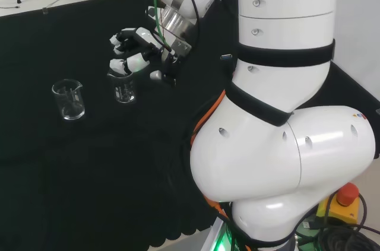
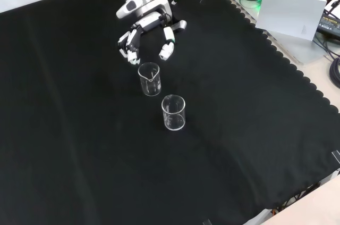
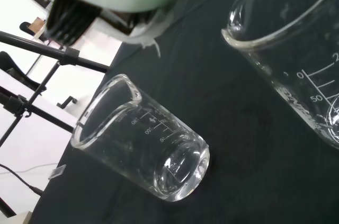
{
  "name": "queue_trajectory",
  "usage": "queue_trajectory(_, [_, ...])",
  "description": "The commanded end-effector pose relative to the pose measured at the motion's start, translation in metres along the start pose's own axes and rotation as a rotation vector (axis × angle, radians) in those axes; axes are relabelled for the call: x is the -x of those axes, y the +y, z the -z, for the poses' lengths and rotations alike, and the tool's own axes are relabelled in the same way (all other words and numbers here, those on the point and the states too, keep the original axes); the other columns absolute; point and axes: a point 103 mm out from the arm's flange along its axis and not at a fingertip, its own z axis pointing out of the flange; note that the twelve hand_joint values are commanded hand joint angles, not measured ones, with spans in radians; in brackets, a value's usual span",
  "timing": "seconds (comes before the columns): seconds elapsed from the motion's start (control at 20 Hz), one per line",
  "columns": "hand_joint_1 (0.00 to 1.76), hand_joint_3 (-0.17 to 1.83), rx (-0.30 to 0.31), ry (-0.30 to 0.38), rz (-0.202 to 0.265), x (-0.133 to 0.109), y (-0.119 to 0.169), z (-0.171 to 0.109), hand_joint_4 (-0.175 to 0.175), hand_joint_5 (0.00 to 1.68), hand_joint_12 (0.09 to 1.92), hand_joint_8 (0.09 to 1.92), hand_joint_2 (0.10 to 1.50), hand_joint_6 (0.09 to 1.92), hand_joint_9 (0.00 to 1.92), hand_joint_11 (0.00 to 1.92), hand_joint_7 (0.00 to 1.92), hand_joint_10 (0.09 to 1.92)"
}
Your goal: Place the beaker back on the table.
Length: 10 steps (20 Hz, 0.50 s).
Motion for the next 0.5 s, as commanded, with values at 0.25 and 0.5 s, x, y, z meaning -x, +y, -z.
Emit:
queue_trajectory(0.25, [0.95, 0.73, 0.041, -0.061, -0.081, 0.001, -0.032, 0.028, -0.064, 0.45, 1.43, 0.09, 0.47, 0.53, 0.59, 0.09, 0.87, 0.65])
queue_trajectory(0.5, [0.95, 0.73, 0.054, -0.073, -0.120, 0.006, -0.040, 0.039, -0.065, 0.43, 1.43, 0.09, 0.47, 0.50, 0.57, 0.08, 0.83, 0.66])
